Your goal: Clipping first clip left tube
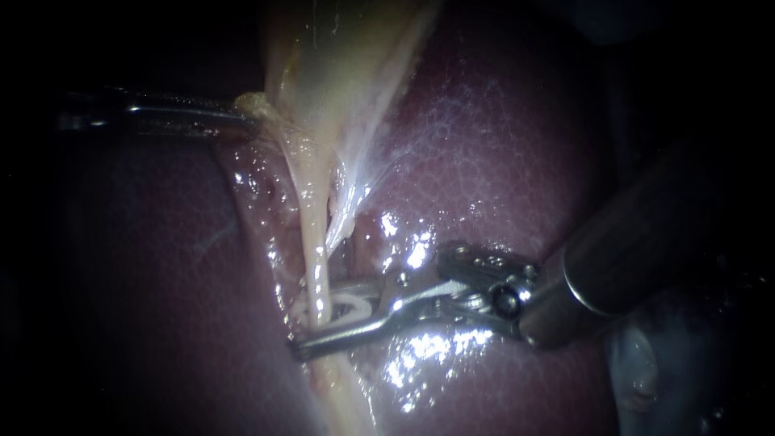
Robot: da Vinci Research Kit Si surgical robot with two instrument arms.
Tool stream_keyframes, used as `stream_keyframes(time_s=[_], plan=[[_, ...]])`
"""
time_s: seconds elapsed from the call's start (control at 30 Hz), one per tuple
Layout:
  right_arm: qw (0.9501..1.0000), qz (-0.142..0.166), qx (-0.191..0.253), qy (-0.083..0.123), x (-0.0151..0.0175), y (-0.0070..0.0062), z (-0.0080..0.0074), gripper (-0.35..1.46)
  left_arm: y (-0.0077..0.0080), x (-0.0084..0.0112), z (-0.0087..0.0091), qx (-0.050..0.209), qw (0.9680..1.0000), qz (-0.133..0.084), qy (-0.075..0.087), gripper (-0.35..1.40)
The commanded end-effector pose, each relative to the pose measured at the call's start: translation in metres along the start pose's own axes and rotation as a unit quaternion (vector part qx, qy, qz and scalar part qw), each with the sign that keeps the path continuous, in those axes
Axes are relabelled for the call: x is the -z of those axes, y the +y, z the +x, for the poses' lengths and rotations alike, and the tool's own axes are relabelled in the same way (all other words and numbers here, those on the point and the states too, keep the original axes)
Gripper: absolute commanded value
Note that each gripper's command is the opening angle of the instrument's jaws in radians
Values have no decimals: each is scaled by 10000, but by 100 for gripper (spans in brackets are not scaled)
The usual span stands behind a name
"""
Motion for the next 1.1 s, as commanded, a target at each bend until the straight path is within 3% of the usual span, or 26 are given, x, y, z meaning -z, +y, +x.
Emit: stream_keyframes(time_s=[0.03, 0.2, 0.5, 0.63, 0.87, 1.1], plan=[[10000, 0, 3, 0, 1, 0, 0, 50, 0, 0, 0, 0, 10000, 0, 0, -35], [10000, -14, 9, 9, 12, -1, -5, 50, 0, 1, 0, -1, 10000, 1, 0, -35], [9999, -130, -15, 82, 61, -9, -7, 50, 0, 4, 1, -4, 10000, -5, 1, -35], [9993, -358, -45, -138, 75, -15, -3, 50, 0, 4, 2, -4, 10000, -4, 1, -35], [9985, -477, 3, -266, 89, -30, 6, 50, 0, 5, 2, -4, 10000, -4, 1, -35], [9987, -431, 37, -263, 92, -52, 22, 50, 0, 5, 2, -4, 10000, -4, 1, -35]])
